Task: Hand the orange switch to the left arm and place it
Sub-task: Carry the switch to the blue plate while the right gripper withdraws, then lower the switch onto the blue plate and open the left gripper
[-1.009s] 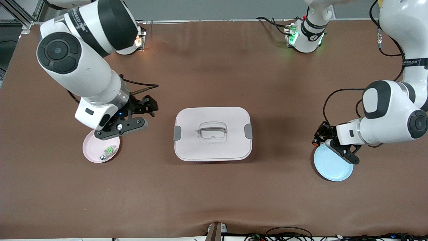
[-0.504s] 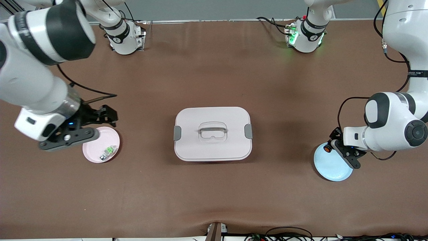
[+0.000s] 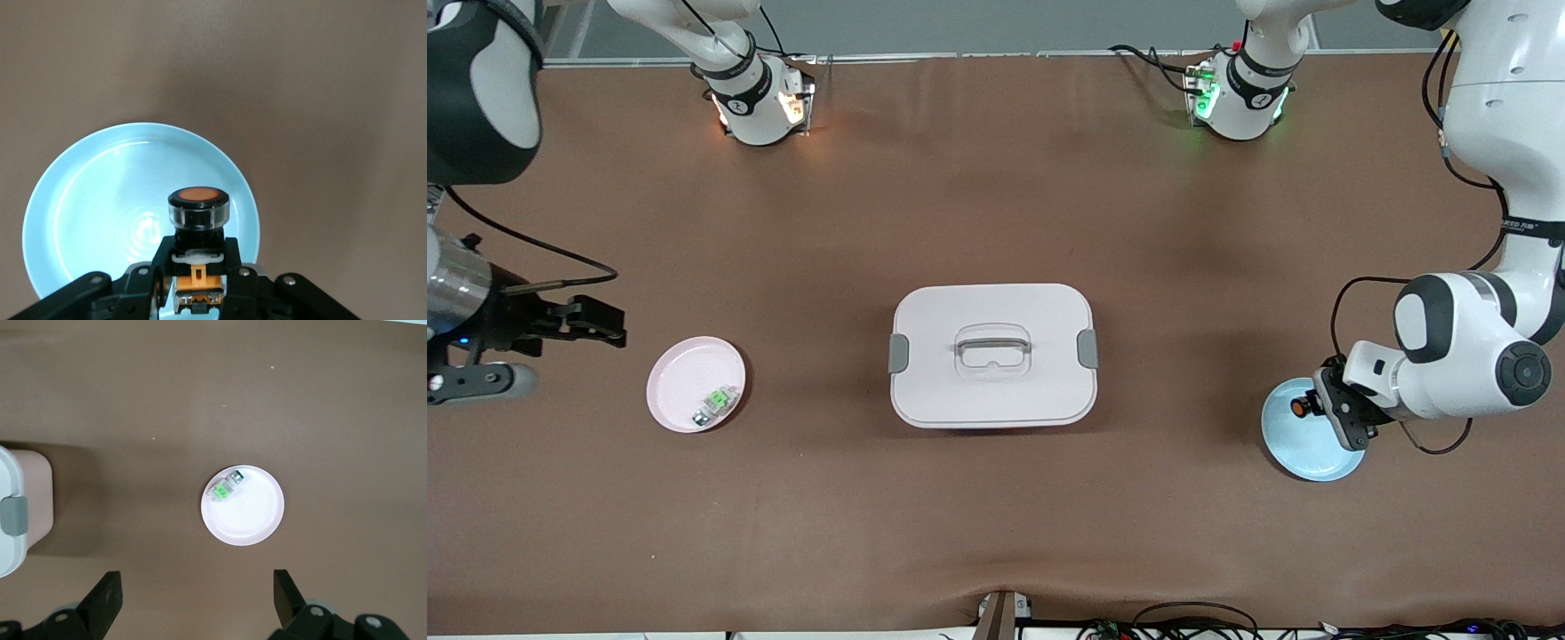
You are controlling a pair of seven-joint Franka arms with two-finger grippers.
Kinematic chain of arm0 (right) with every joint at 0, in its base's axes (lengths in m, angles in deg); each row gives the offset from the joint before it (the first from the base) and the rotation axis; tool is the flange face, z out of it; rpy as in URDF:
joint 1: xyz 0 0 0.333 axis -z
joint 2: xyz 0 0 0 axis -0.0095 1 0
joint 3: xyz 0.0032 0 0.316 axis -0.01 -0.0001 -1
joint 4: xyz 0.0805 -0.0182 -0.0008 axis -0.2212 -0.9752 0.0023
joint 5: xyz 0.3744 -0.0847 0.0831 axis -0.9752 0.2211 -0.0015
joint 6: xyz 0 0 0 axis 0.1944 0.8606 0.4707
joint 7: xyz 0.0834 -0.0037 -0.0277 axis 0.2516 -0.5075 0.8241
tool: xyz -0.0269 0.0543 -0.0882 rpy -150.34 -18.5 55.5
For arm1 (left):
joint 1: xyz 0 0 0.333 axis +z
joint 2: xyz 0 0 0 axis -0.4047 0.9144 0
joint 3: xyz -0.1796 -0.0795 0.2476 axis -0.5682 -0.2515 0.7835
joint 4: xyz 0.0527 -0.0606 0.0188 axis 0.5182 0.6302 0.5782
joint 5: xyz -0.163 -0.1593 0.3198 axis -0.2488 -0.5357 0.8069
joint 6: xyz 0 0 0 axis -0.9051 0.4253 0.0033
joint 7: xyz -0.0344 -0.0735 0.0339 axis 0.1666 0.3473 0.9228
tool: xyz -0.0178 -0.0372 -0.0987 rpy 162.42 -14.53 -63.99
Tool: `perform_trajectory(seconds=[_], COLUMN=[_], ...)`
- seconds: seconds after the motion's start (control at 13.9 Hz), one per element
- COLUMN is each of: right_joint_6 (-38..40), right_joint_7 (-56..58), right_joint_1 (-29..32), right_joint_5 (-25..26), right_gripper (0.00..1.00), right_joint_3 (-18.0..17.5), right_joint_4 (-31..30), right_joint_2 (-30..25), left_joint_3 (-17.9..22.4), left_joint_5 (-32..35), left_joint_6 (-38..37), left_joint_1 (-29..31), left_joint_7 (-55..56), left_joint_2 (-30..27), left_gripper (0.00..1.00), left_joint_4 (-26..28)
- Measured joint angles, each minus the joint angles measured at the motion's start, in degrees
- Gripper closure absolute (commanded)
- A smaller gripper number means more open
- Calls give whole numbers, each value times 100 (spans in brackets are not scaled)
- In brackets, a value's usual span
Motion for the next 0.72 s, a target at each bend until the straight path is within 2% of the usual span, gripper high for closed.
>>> perform_trajectory(seconds=[0.22,0.43,0.72], right_joint_6=[1,12,357], right_joint_7=[1,14,39], right_joint_1=[292,549,662], right_joint_5=[3,-3,-14], right_gripper=[0,0,0], right_joint_3=[6,4,-8], right_joint_4=[-2,-5,-75], right_joint_2=[0,-1,0], left_joint_3=[12,124,181], left_joint_5=[56,68,254], left_joint_6=[300,449,591], left_joint_1=[37,42,42], left_joint_7=[-508,-852,-1012], left_joint_2=[159,257,370], left_gripper=[99,94,94], left_joint_4=[-34,-88,-125])
